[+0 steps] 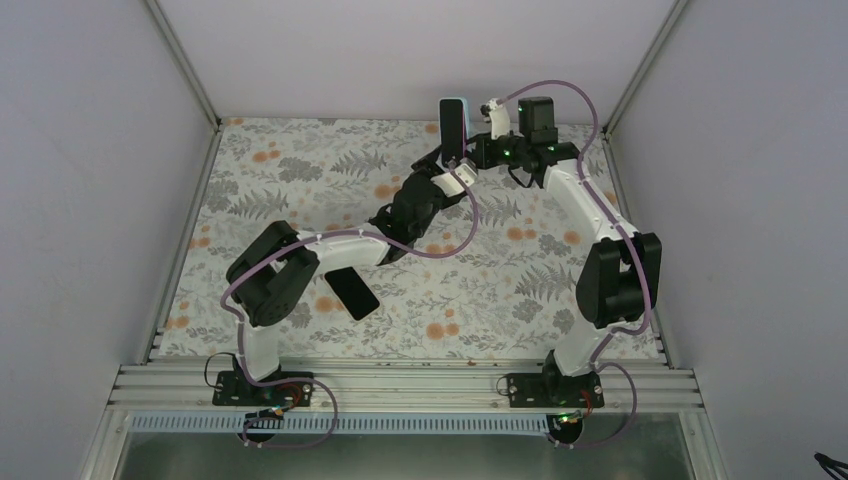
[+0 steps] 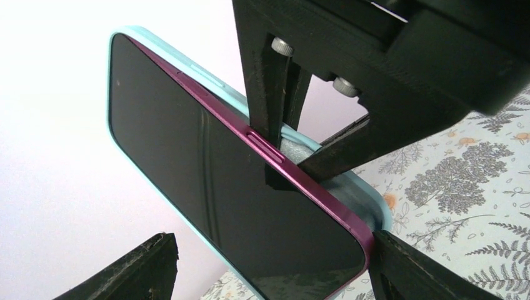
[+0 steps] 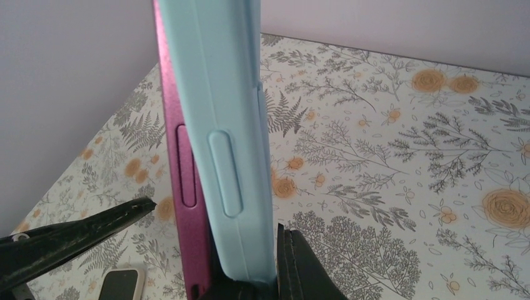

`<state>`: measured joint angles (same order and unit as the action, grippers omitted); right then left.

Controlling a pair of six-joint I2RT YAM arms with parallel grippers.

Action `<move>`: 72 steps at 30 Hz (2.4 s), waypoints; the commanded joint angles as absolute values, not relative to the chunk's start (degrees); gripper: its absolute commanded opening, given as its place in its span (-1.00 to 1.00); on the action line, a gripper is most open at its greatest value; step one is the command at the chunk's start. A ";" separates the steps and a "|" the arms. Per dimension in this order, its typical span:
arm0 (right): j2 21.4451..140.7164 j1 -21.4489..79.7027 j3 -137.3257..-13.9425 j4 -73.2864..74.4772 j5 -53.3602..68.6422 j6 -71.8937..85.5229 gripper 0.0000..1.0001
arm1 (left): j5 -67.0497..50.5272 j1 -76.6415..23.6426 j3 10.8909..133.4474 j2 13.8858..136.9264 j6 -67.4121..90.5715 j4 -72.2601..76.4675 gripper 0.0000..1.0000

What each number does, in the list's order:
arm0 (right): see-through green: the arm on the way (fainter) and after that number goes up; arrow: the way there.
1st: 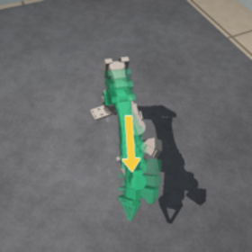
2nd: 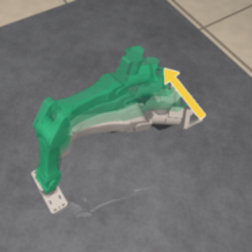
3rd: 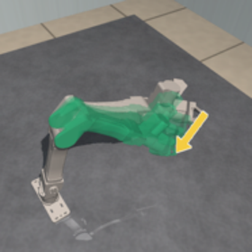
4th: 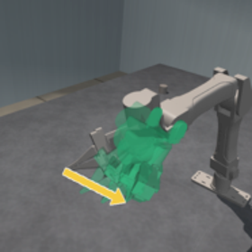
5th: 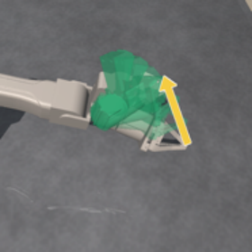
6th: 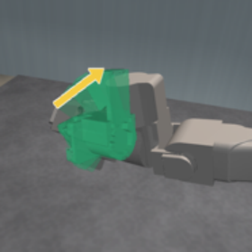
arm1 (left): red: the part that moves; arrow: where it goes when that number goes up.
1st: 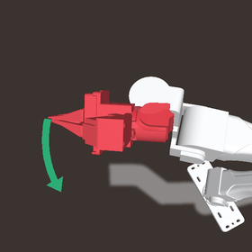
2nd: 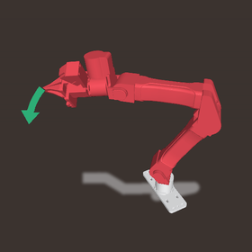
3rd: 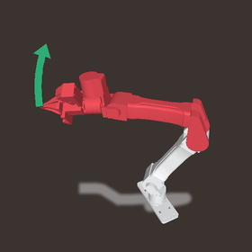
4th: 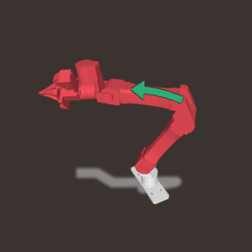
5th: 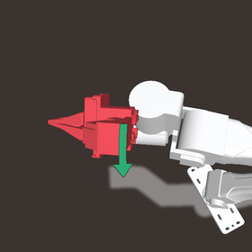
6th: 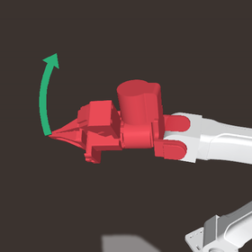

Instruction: Take the phone out of the phone case

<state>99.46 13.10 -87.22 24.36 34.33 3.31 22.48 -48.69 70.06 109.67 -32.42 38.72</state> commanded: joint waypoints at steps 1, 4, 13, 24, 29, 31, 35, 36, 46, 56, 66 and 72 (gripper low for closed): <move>96.74 14.32 -86.44 22.44 37.90 2.95 -0.93 | 26.93 -47.08 71.43 110.13 -32.83 43.76 0.51; 96.85 14.54 -85.78 22.66 37.45 2.50 -0.93 | 26.97 -46.44 70.90 109.12 -32.81 44.76 0.51; 97.11 17.08 -84.38 23.07 37.51 0.41 -0.93 | 33.44 -45.11 72.84 110.20 -37.91 51.54 0.55; 98.04 17.49 -82.77 22.85 37.35 0.70 -0.93 | 36.12 -42.63 70.87 108.60 -49.27 65.34 0.56; 98.36 17.89 -82.43 22.85 38.57 0.70 -0.93 | 34.96 -42.45 68.77 108.58 -51.24 69.22 0.52; 98.61 18.13 -82.53 22.92 39.17 0.61 -0.93 | 34.60 -42.52 68.96 109.27 -51.95 69.79 0.44; 98.86 18.99 -82.22 23.07 40.02 0.44 -0.93 | 33.68 -42.39 69.62 111.19 -54.78 73.95 -0.02; 98.84 19.11 -81.96 22.88 40.19 0.47 -0.94 | 33.65 -42.37 69.96 111.72 -55.56 74.70 -0.05; 99.72 20.92 -82.32 23.65 39.68 -0.51 -0.93 | 33.00 -42.45 71.86 114.20 -56.84 76.37 -0.36; 100.79 19.08 -82.66 23.20 35.97 0.26 -0.93 | 32.76 -42.36 68.45 111.32 -56.68 77.18 -0.95; 102.30 14.90 -84.70 25.19 19.58 -6.65 -0.93 | 31.34 -41.75 62.77 102.30 -54.70 72.86 -0.95; 101.07 13.50 -80.99 20.38 3.80 -13.65 -0.93 | 27.78 -41.56 59.58 90.17 -44.48 51.79 -0.95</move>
